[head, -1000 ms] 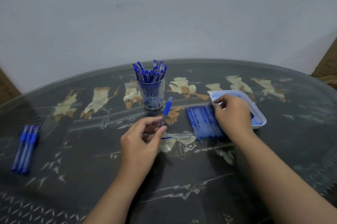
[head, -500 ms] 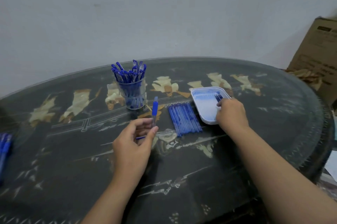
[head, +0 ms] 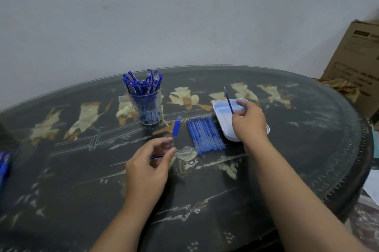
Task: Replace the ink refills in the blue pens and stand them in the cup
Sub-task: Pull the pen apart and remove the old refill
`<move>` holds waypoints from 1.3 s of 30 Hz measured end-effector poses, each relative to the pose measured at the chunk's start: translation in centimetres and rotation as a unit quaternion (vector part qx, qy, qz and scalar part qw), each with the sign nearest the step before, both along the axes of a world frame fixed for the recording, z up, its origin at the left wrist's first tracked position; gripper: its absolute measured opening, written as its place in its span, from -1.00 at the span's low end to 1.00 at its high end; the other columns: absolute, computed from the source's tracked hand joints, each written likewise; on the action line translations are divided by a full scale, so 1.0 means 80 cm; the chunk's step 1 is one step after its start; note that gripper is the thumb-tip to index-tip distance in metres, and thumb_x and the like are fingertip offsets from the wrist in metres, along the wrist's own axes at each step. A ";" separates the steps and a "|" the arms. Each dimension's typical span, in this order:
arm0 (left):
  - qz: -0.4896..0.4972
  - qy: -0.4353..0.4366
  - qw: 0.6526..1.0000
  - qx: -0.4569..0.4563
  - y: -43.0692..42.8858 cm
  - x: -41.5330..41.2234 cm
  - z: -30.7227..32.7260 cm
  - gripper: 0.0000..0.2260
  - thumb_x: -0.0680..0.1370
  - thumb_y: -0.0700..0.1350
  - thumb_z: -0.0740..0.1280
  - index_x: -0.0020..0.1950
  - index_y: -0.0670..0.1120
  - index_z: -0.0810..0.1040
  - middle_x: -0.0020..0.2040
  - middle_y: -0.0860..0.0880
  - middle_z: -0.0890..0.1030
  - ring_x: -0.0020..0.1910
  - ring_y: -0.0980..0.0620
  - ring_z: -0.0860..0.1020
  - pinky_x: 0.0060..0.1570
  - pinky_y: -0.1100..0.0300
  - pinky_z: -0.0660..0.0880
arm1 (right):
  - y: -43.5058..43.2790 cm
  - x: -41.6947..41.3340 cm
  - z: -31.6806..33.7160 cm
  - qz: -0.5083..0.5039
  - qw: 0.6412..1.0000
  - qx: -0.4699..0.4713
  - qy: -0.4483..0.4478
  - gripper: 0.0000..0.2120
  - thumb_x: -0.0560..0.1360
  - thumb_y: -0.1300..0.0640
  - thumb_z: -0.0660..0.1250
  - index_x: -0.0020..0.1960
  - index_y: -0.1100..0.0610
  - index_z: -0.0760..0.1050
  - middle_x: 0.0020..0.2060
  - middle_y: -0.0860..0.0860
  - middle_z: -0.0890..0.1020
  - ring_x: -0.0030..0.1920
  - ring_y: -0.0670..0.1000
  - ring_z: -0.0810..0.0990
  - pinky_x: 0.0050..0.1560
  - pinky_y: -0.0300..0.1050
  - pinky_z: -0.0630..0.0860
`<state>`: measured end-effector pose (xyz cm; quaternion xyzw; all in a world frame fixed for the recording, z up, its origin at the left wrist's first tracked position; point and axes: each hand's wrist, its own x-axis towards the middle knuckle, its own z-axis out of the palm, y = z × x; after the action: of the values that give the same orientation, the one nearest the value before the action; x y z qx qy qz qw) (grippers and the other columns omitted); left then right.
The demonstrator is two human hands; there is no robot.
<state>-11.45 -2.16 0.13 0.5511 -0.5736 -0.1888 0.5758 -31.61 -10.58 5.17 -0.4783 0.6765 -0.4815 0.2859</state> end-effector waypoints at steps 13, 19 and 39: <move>-0.023 -0.069 0.997 -0.029 -0.001 0.005 -0.006 -0.77 0.44 -0.34 0.46 0.03 -0.09 0.67 -0.08 0.07 0.66 -0.08 0.21 0.62 -0.06 0.46 0.48 | 0.050 0.061 0.024 0.243 0.803 -0.035 -0.542 -0.77 0.56 0.41 0.22 0.09 0.21 0.58 -0.24 0.07 0.51 -0.25 -0.04 0.56 -0.06 0.16 0.63; -0.029 -0.067 0.997 -0.026 0.000 0.003 -0.005 -0.75 0.45 -0.33 0.46 0.04 -0.05 0.67 -0.07 0.10 0.66 -0.06 0.22 0.62 -0.05 0.47 0.47 | 0.048 0.061 0.022 0.215 0.798 -0.041 -0.561 -0.76 0.58 0.40 0.19 0.14 0.21 0.56 -0.29 0.04 0.54 -0.27 -0.05 0.55 -0.08 0.19 0.63; 0.009 -0.041 0.998 -0.041 0.004 0.006 -0.002 -0.75 0.47 -0.34 0.43 0.04 -0.04 0.64 -0.07 0.09 0.65 -0.11 0.23 0.63 -0.08 0.45 0.49 | 0.060 0.081 0.016 0.253 0.948 -0.133 -0.140 -0.77 0.55 0.28 0.33 -0.03 -0.04 0.62 -0.17 -0.10 0.66 -0.06 -0.11 0.63 0.12 0.00 0.60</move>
<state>-10.96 -1.83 -0.04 0.5391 -0.5990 -0.1372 0.5760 -25.12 -5.74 6.43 -0.5952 0.4166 -0.5409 0.4238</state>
